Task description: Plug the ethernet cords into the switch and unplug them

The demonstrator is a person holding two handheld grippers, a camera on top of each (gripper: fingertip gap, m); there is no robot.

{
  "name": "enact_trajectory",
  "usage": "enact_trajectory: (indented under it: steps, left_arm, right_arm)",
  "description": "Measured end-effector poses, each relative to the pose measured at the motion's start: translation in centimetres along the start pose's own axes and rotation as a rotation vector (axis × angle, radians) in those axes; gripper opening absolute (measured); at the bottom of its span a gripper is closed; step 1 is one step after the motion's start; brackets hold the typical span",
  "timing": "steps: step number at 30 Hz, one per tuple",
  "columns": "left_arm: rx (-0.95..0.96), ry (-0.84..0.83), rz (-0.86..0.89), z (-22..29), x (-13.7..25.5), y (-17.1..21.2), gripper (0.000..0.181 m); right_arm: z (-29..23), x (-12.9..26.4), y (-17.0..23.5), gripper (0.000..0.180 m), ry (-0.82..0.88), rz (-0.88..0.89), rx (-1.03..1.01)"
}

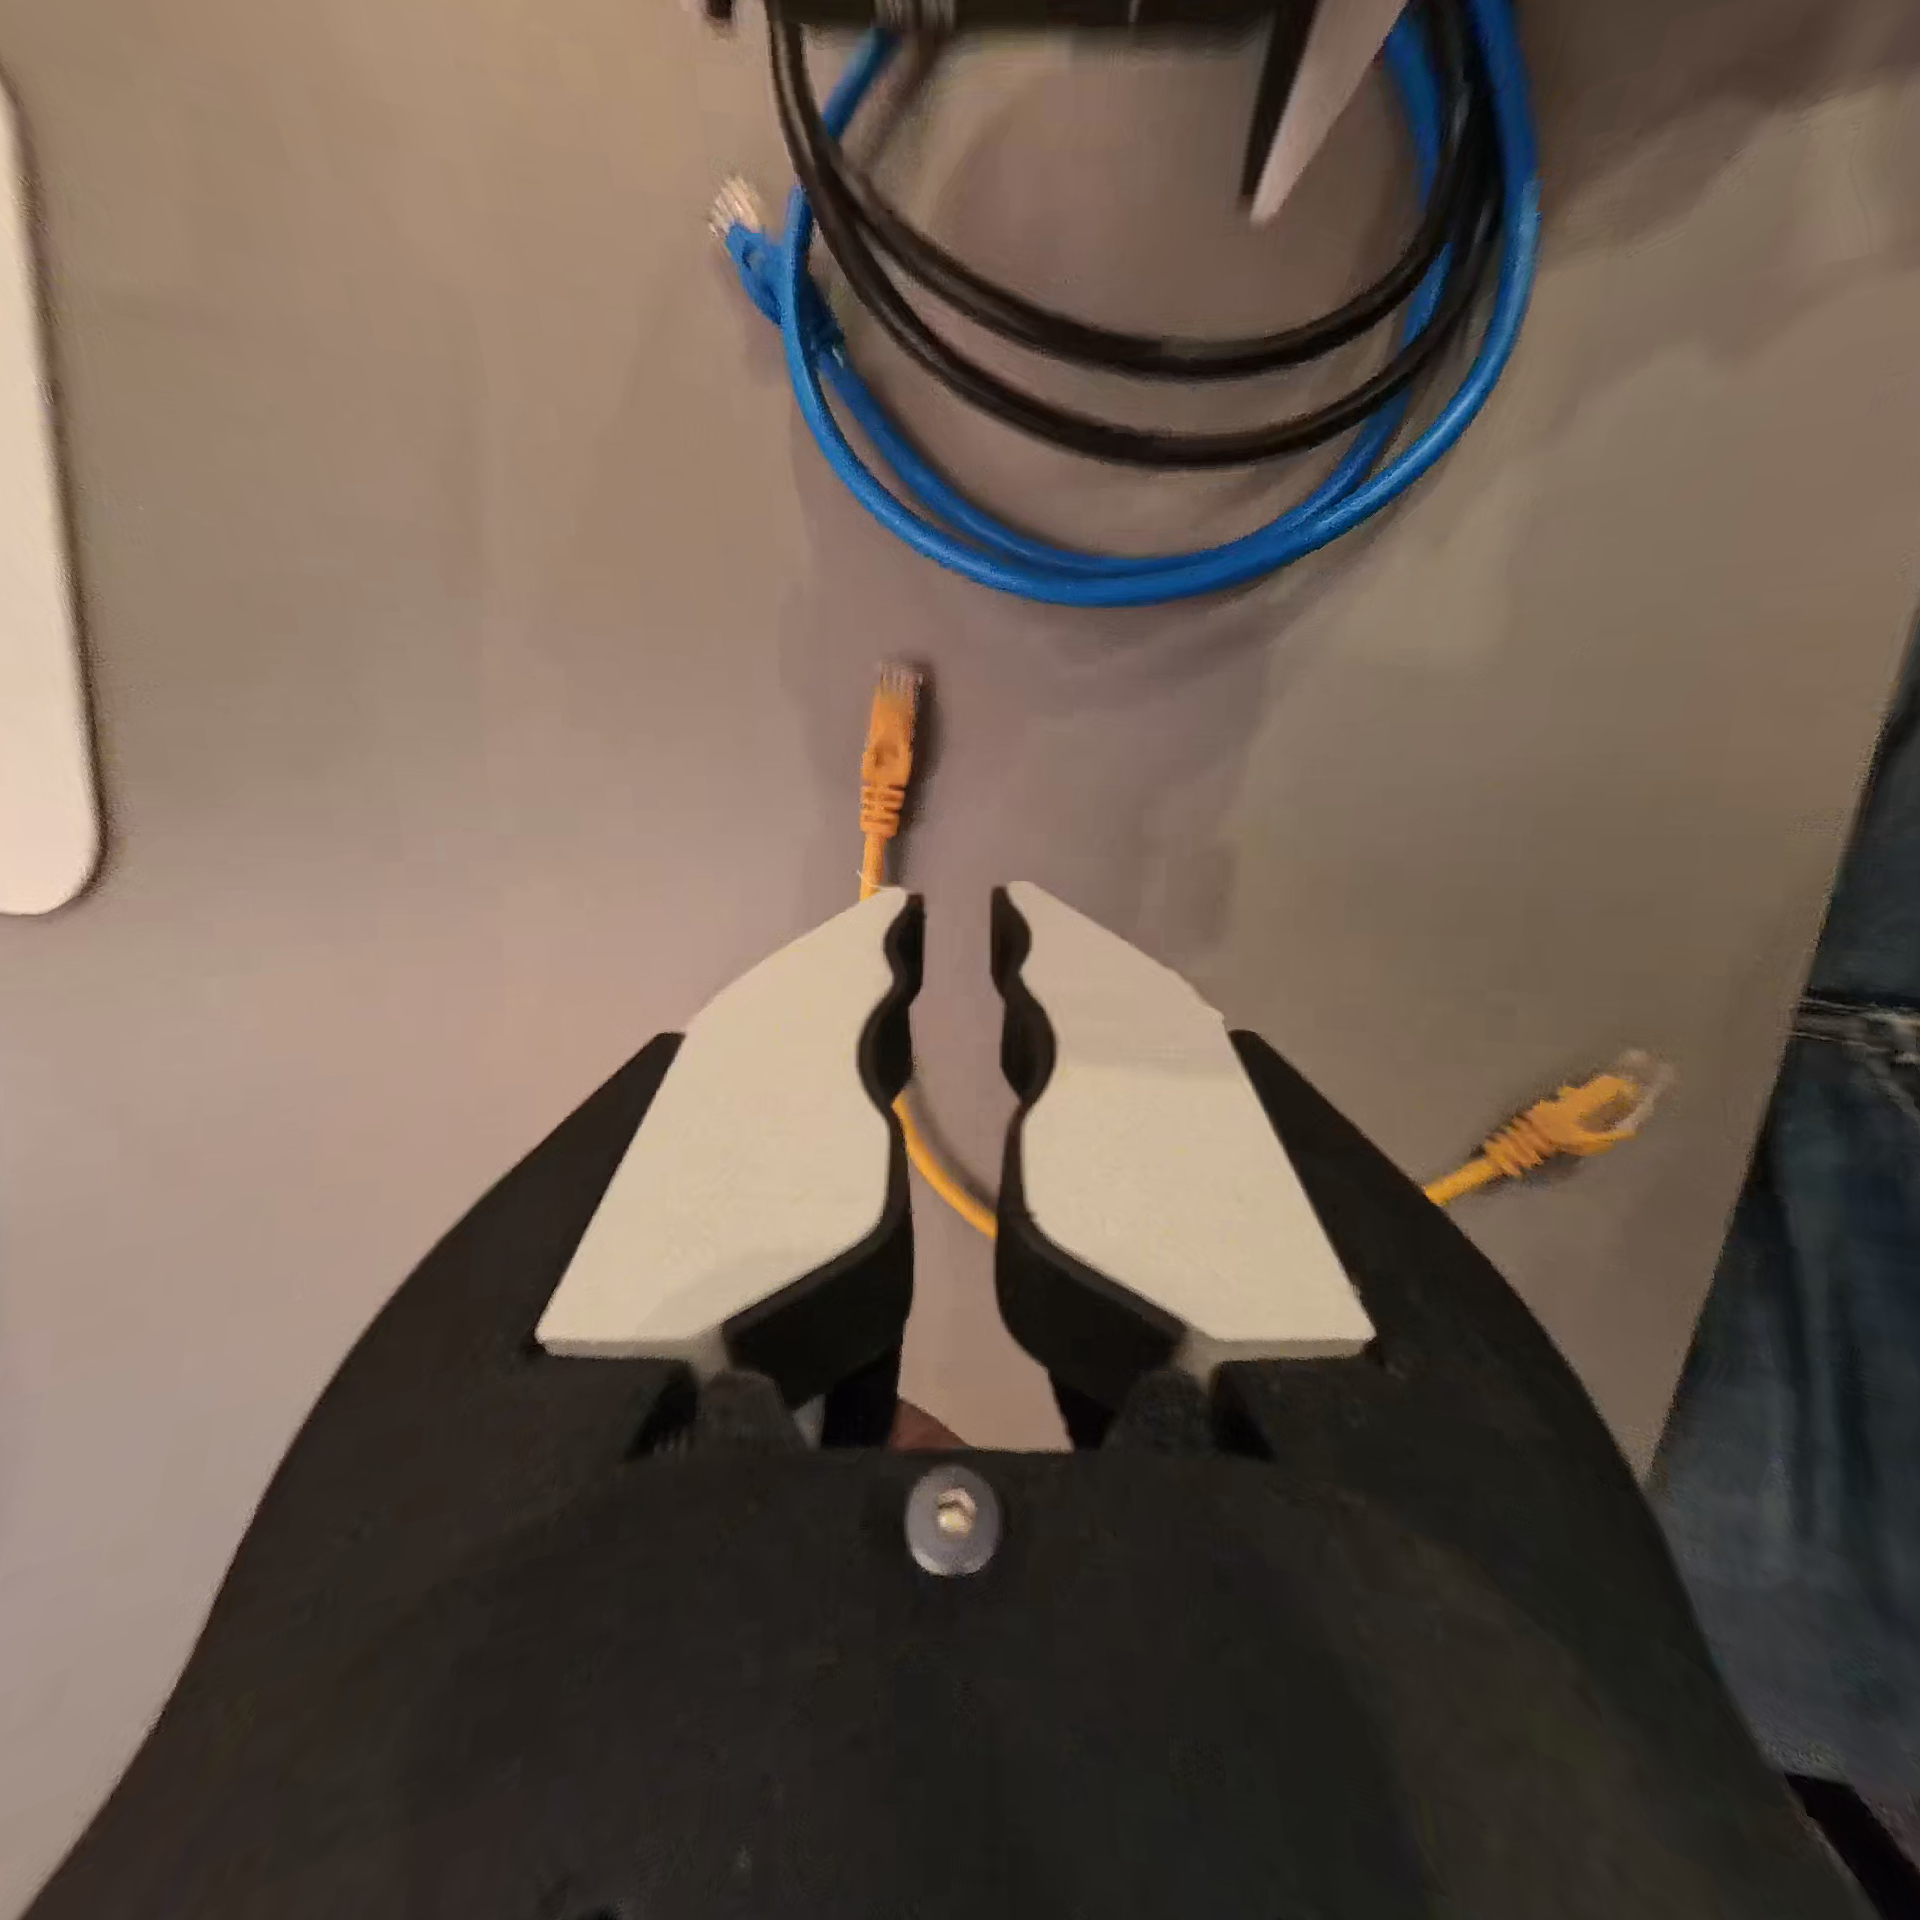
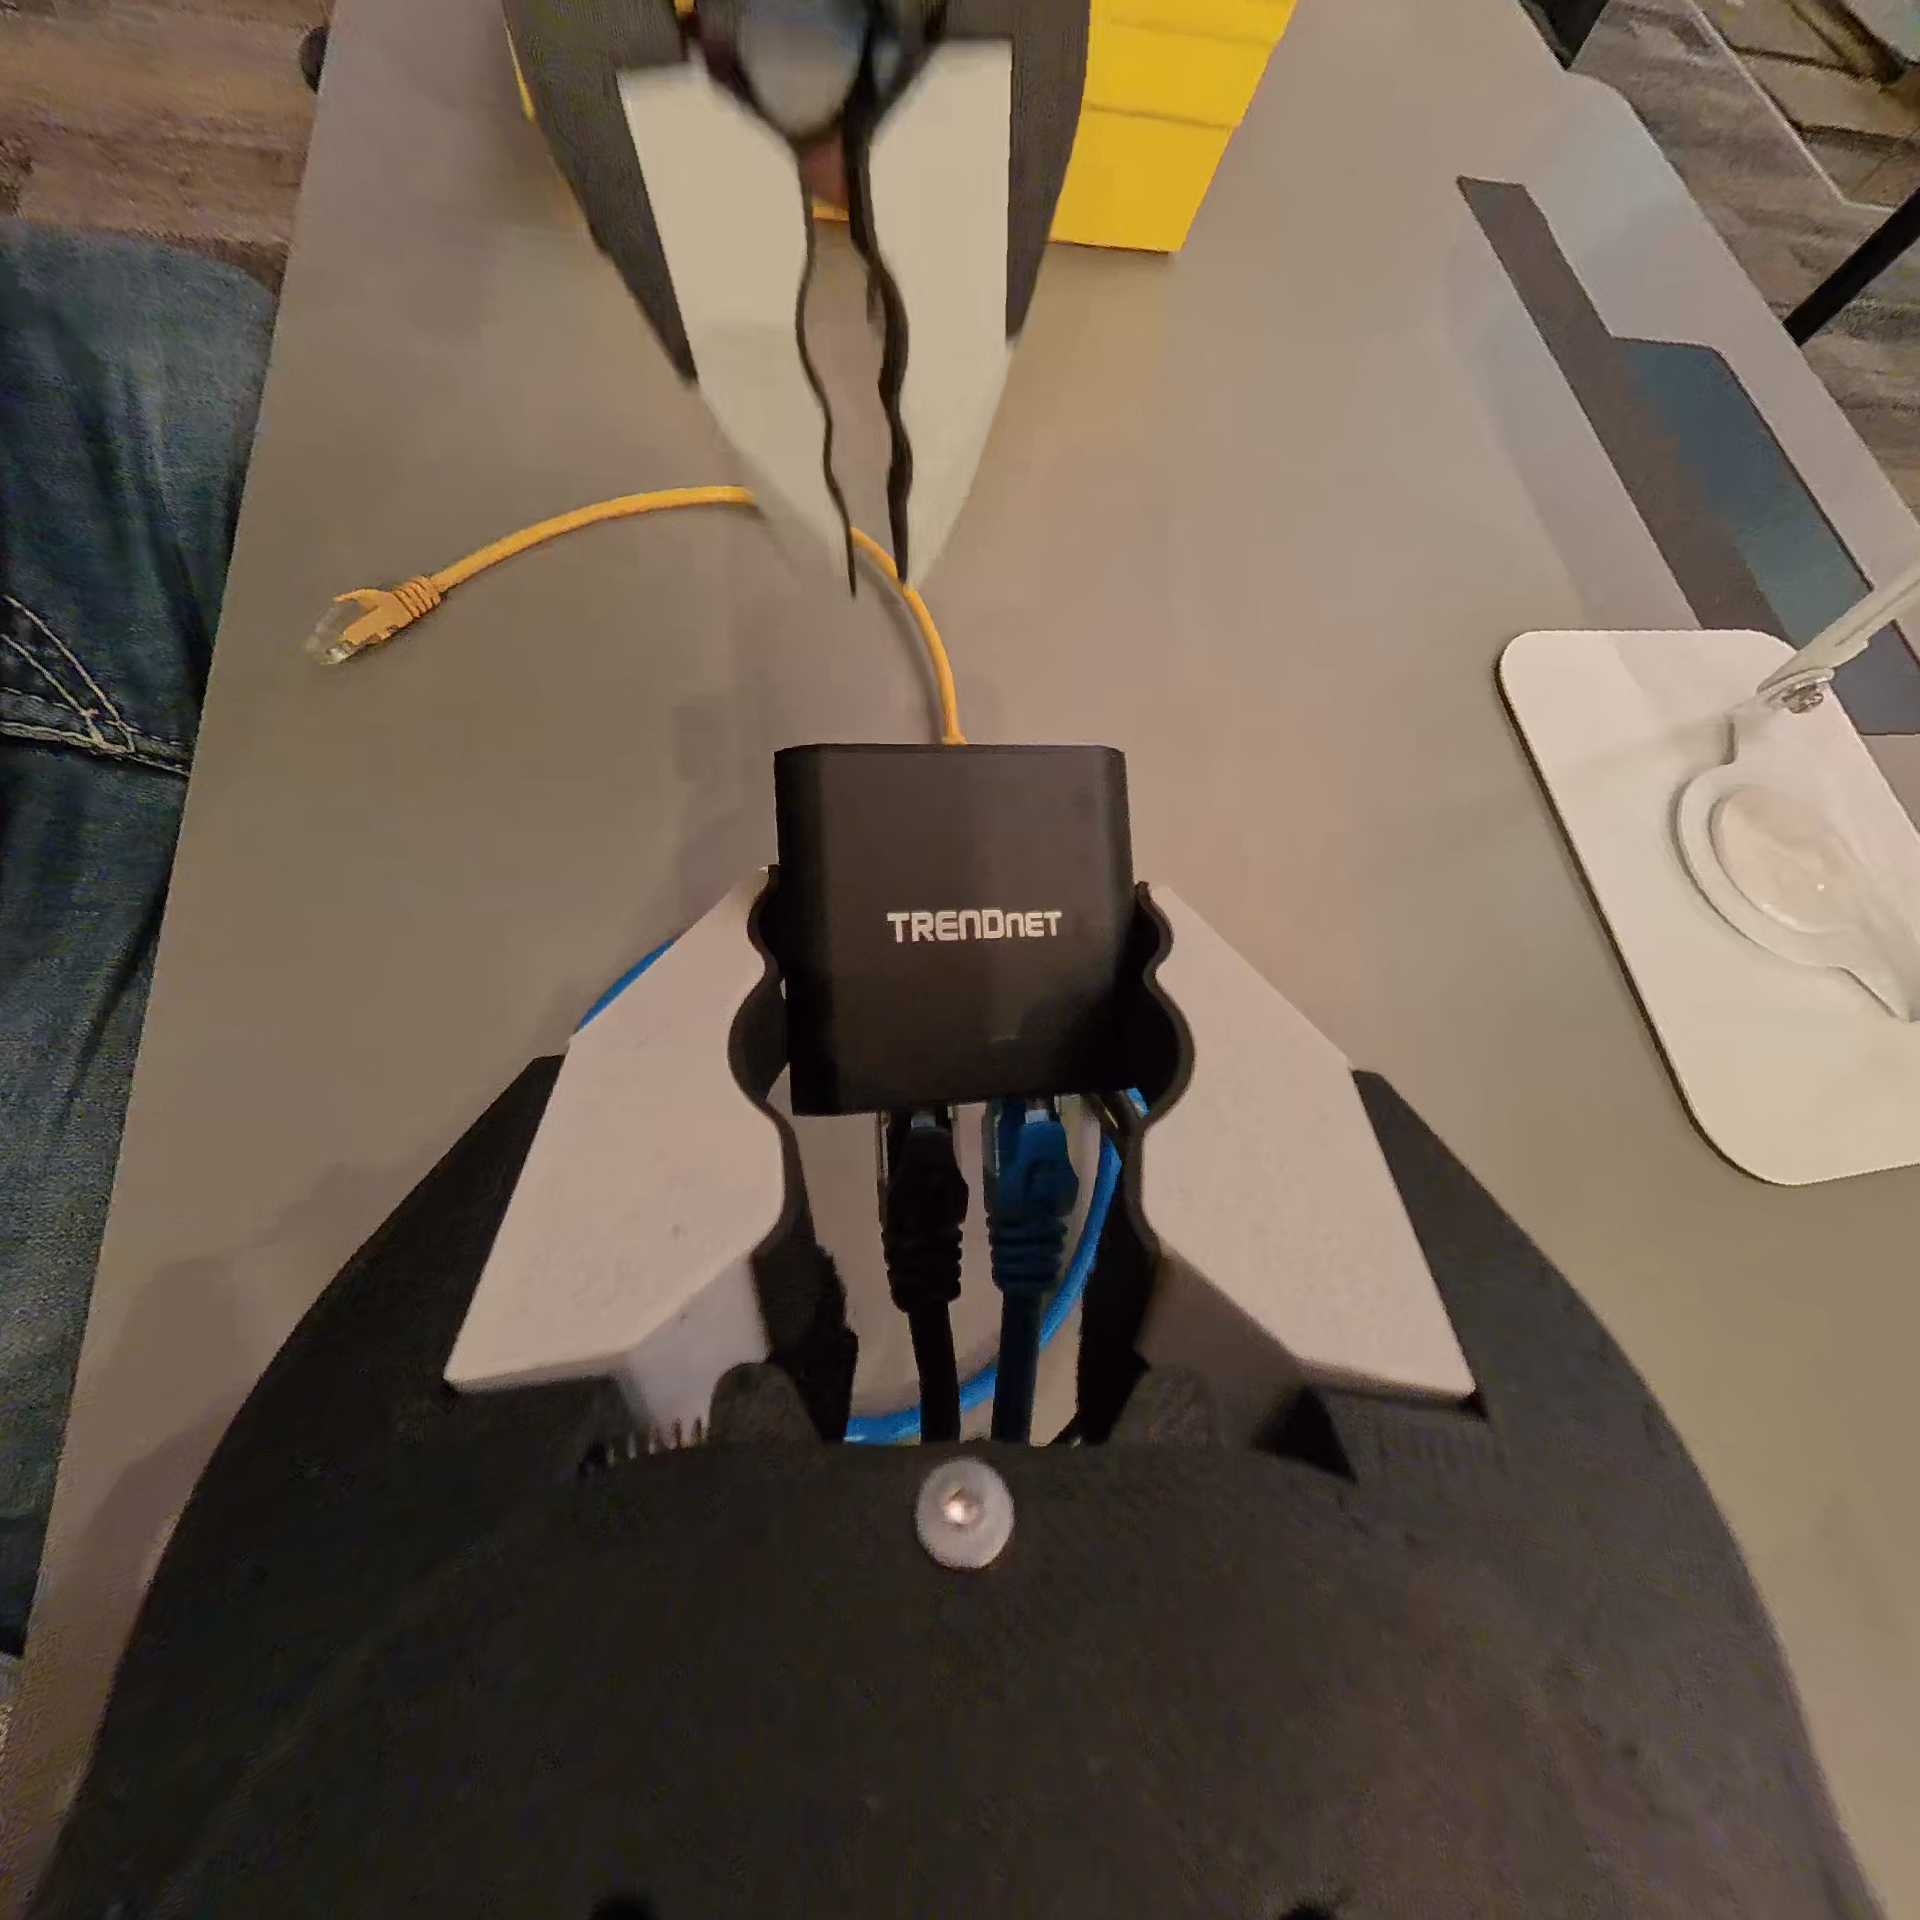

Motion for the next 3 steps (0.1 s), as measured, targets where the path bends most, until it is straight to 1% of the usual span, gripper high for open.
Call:
enact_trajectory:
  steps: [1, 3]
  left_arm:
    - [-0.010, -0.024, -0.033, -0.4, -1.3, 0.5, 0.017]
    - [-0.037, -0.053, -0.076, -1.0, -3.5, 1.3, 0.025]
  right_arm:
    - [0.0, 0.0, 0.1, 0.063, 0.000, 0.001, -0.004]
    - [-0.1, 0.0, 0.4, 0.063, -0.002, 0.001, -0.007]
Point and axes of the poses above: each gripper's, where its closed fingertips meet, x back along the fingers, y out of its underside, z = x × y across the jaws, the point moved 2 cm from there along x, back along the fingers, and after that the axes turned 11 degrees about x, right-handed, at the moved point
